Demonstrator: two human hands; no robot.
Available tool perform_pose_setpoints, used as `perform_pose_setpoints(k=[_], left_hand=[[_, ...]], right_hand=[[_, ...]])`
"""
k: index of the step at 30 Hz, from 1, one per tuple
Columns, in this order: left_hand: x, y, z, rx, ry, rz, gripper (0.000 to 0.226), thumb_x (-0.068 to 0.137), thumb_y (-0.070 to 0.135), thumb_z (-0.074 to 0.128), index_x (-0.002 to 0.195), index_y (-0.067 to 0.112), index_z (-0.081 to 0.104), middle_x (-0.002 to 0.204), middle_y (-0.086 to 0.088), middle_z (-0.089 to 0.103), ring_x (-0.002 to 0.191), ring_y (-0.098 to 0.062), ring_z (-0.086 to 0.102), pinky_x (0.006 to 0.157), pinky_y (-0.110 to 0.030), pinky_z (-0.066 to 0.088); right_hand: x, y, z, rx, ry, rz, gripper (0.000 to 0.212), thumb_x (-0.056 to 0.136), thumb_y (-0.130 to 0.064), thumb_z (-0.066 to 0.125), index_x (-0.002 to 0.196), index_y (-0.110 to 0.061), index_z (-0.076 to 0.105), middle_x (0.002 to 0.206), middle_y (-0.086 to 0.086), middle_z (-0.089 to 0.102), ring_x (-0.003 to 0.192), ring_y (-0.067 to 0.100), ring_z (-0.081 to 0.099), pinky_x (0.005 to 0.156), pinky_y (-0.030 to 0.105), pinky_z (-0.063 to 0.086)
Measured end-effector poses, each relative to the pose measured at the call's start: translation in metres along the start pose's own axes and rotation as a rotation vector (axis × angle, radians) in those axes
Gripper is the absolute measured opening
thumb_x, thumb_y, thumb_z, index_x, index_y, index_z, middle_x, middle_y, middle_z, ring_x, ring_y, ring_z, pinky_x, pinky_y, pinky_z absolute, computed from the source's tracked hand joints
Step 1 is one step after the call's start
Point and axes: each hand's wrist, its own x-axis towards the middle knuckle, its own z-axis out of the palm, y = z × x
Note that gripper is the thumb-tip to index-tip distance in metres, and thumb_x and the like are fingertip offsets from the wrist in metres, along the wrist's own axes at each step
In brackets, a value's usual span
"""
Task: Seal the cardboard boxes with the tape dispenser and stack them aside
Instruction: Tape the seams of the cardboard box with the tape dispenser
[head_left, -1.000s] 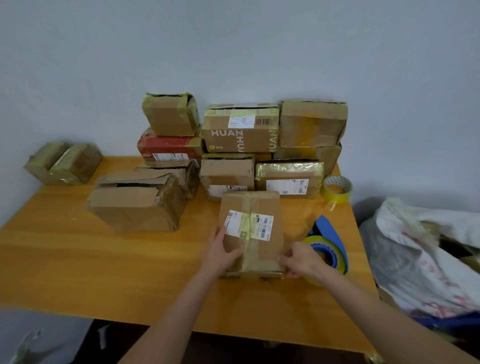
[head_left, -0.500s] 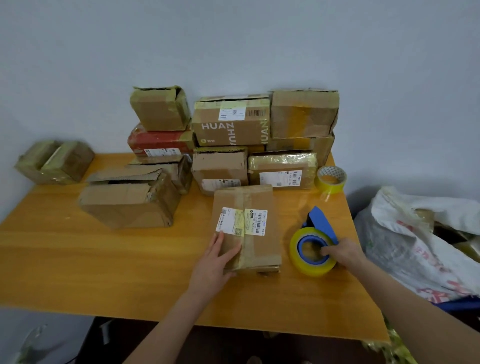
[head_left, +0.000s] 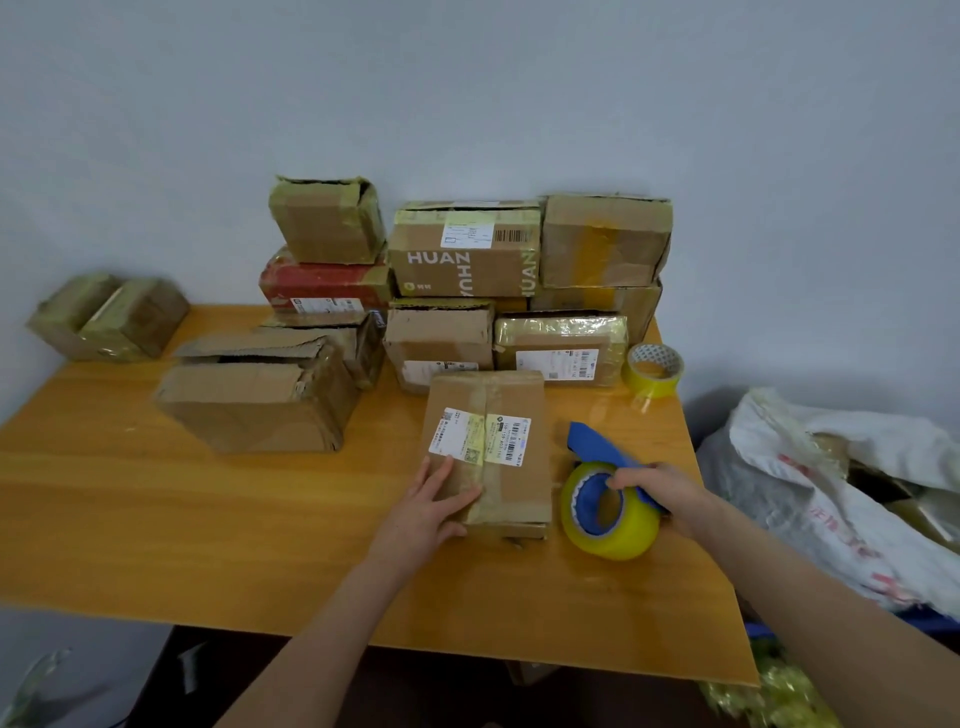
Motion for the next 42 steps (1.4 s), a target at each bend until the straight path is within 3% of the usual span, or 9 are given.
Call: perform_pose_setpoints(k=[2, 8, 11, 14, 17, 23, 32, 35, 42], left_hand=[[0.002, -0.002, -0.004, -0.043, 0.001, 0.003, 0.057, 0.094, 0.034, 0.055, 0.143, 0.049, 0.03, 0.15, 0.016, -0.016, 0.148, -0.019, -0.013, 0.118, -0.044, 0.021], [0.008, 0.008, -0.028, -0.039, 0.028, -0.05, 0.06, 0.087, 0.056, 0.057, 0.143, 0.04, 0.039, 0.159, 0.008, 0.015, 0.148, -0.016, 0.01, 0.119, -0.042, 0.008], [0.011, 0.041, -0.042, -0.602, 0.194, -0.2, 0.059, 0.089, 0.057, 0.053, 0.138, 0.025, 0.049, 0.141, 0.002, 0.051, 0.113, -0.006, 0.052, 0.094, -0.019, 0.043], [0.015, 0.065, -0.057, -1.249, -0.01, -0.371, 0.073, 0.081, 0.07, 0.043, 0.128, 0.016, 0.053, 0.12, 0.002, 0.065, 0.101, -0.011, 0.062, 0.088, -0.031, 0.053], [0.013, 0.068, -0.063, -1.521, -0.189, -0.425, 0.061, 0.089, 0.067, 0.04, 0.109, 0.015, 0.064, 0.104, 0.002, 0.073, 0.093, -0.015, 0.07, 0.075, -0.03, 0.055], [0.002, 0.051, -0.067, -1.495, 0.03, -0.385, 0.012, 0.087, 0.02, 0.069, 0.092, 0.009, 0.069, 0.071, 0.001, 0.071, 0.064, -0.008, 0.065, 0.059, -0.02, 0.051], [-0.006, 0.047, -0.067, -1.171, 0.214, -0.496, 0.013, 0.097, 0.017, 0.056, 0.099, 0.011, 0.067, 0.091, -0.005, 0.068, 0.069, -0.008, 0.061, 0.049, -0.014, 0.046], [-0.014, 0.039, -0.067, -1.154, 0.232, -0.473, 0.013, 0.094, 0.02, 0.06, 0.086, 0.014, 0.069, 0.081, -0.001, 0.068, 0.067, -0.007, 0.059, 0.049, -0.014, 0.047], [-0.046, -0.018, -0.062, -1.197, 0.367, -0.597, 0.019, 0.091, 0.024, 0.065, 0.083, 0.008, 0.07, 0.07, 0.001, 0.062, 0.067, -0.01, 0.053, 0.052, -0.02, 0.05]], right_hand=[[-0.007, -0.005, -0.013, -0.023, -0.007, -0.084, 0.058, 0.071, -0.014, 0.082, 0.119, -0.006, 0.051, 0.115, 0.016, 0.061, 0.104, 0.033, 0.061, 0.092, 0.048, 0.052], [-0.052, -0.041, -0.047, -0.089, -0.146, -0.323, 0.07, 0.047, -0.037, 0.094, 0.107, -0.021, 0.063, 0.099, -0.001, 0.073, 0.085, 0.014, 0.071, 0.066, 0.021, 0.052], [-0.072, -0.056, -0.041, -0.176, -0.2, -0.424, 0.069, 0.044, -0.043, 0.083, 0.107, -0.022, 0.065, 0.09, -0.007, 0.074, 0.083, 0.011, 0.071, 0.066, 0.019, 0.052], [-0.088, -0.069, -0.031, -0.256, -0.288, -0.495, 0.072, 0.042, -0.041, 0.081, 0.111, -0.027, 0.063, 0.094, -0.011, 0.072, 0.086, 0.008, 0.069, 0.065, 0.017, 0.052], [-0.096, -0.078, -0.021, -0.353, -0.324, -0.544, 0.069, 0.045, -0.035, 0.08, 0.111, -0.032, 0.06, 0.1, -0.008, 0.068, 0.085, 0.004, 0.067, 0.067, 0.017, 0.051], [-0.1, -0.084, -0.002, -0.535, -0.356, -0.641, 0.063, 0.057, -0.031, 0.077, 0.114, -0.038, 0.052, 0.108, -0.01, 0.06, 0.088, -0.004, 0.062, 0.068, 0.012, 0.05], [-0.095, -0.088, 0.026, -1.033, -0.173, -0.88, 0.073, 0.068, -0.061, 0.072, 0.129, -0.043, 0.038, 0.108, -0.021, 0.054, 0.092, 0.006, 0.057, 0.072, 0.025, 0.05], [-0.095, -0.088, 0.032, -1.065, -0.184, -0.896, 0.08, 0.062, -0.072, 0.063, 0.132, -0.043, 0.037, 0.107, -0.02, 0.055, 0.092, 0.008, 0.057, 0.075, 0.03, 0.052], [-0.086, -0.066, -0.005, -0.988, -0.227, -0.768, 0.061, 0.063, -0.057, 0.07, 0.113, -0.055, 0.037, 0.102, -0.024, 0.057, 0.091, 0.0, 0.057, 0.07, 0.018, 0.046]])
